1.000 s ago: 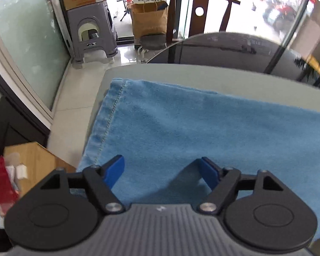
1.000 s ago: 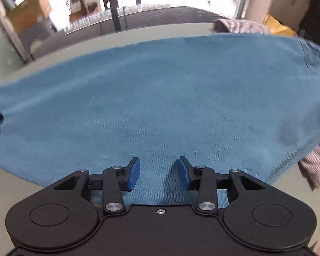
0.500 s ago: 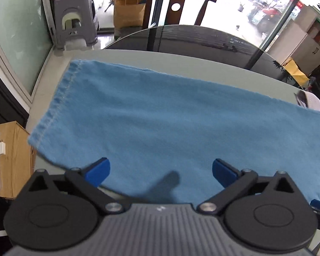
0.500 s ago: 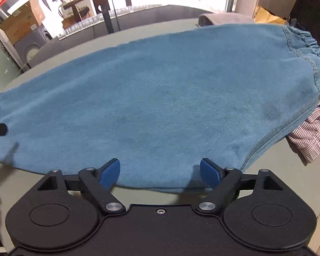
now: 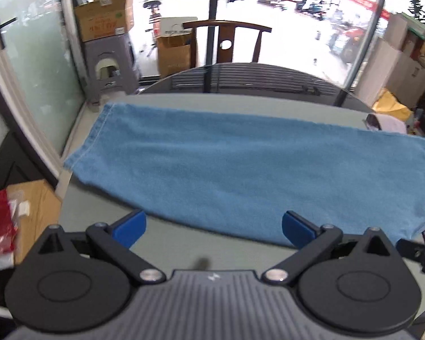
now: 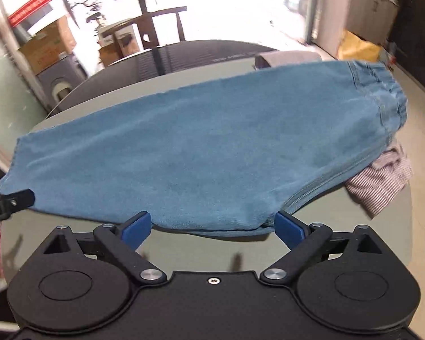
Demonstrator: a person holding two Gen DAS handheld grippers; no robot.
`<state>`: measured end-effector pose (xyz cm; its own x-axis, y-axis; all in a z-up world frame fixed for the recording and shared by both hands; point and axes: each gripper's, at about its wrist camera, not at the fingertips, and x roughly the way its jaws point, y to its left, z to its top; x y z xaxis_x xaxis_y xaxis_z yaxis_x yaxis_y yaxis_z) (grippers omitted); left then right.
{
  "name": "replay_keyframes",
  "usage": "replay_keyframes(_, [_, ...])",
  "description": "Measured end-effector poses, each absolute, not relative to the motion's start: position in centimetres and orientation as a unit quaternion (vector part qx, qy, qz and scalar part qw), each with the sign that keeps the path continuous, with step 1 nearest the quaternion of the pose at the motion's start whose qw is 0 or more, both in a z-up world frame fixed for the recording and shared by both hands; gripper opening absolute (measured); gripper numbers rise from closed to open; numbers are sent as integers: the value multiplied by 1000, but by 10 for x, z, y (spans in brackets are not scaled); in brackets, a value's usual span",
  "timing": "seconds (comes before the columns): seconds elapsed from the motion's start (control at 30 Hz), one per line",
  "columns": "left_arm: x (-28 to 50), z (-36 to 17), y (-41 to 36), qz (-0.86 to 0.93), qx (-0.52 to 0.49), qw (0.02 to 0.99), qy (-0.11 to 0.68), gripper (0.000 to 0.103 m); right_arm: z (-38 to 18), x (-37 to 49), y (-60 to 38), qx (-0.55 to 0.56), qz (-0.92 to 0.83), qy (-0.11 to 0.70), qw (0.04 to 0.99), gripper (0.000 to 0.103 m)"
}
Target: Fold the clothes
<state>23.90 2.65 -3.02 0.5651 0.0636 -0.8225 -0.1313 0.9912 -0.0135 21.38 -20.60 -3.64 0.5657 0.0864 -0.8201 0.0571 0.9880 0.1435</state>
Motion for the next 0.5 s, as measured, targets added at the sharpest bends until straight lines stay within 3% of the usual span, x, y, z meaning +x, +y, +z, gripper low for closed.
replay_keyframes(0.5, [197,-30,-46,56,-83,879,467,103,-35,183,-280,62,52,470,879,93])
